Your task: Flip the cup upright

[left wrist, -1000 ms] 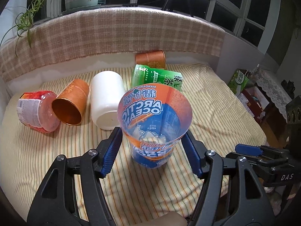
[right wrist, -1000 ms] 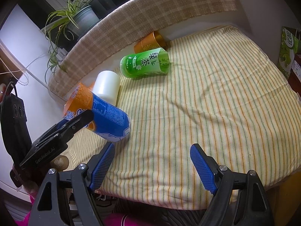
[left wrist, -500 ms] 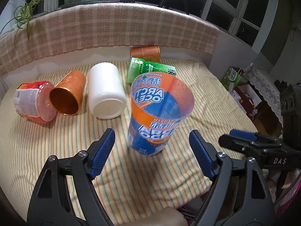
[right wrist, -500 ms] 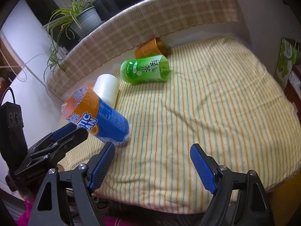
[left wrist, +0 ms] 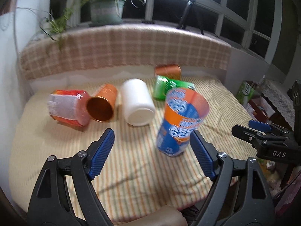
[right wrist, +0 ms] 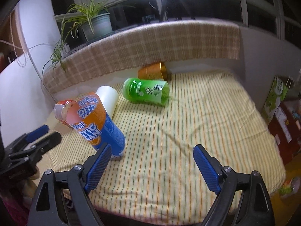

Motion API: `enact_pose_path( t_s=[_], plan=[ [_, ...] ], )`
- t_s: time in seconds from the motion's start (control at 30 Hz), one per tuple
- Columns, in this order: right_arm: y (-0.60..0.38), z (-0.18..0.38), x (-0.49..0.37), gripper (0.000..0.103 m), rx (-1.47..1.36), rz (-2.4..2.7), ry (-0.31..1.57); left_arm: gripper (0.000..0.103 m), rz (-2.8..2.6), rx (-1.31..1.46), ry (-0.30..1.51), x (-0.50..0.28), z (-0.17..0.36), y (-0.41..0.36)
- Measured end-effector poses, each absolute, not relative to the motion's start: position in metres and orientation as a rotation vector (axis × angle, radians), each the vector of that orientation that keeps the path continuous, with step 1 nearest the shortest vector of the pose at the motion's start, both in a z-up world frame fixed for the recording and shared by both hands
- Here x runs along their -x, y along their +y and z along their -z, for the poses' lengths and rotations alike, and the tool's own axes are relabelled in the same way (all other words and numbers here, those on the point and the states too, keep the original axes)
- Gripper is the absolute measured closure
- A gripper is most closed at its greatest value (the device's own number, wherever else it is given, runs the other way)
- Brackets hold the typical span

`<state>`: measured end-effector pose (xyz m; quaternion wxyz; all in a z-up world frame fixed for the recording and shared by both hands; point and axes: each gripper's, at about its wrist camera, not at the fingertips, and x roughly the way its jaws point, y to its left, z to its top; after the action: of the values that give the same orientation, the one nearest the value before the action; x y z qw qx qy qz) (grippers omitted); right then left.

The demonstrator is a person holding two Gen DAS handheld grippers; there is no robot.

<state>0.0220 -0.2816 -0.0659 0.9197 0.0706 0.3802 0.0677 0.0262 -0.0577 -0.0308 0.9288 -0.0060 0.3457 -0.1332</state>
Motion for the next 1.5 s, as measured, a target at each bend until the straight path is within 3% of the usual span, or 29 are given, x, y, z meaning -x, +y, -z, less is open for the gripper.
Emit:
enact_pose_path(
  t_s=[0.23,0.27,0.37,1.5],
  plan=[
    [-0.273,0.055,-0.016,0.009,-0.100,-0.119,0.716,0.011,0.190,-0.007,0.604,-0.010,0.012,-0.047],
    [-0.273,0.054,-0.015,0.001,-0.103,-0.117,0.707,0.009,0.185,-0.009,0.597,-0.009,0.011,-0.047],
    [-0.274,0.051,-0.011,0.000,-0.110,-0.097,0.673,0.001,0.163,-0.003,0.563,-0.005,0.007,-0.043],
    [-0.270,0.054,-0.010,0.000,-0.114,-0.096,0.682,0.001,0.131,-0.007,0.539,0.002,0.004,-0.038]
  ],
)
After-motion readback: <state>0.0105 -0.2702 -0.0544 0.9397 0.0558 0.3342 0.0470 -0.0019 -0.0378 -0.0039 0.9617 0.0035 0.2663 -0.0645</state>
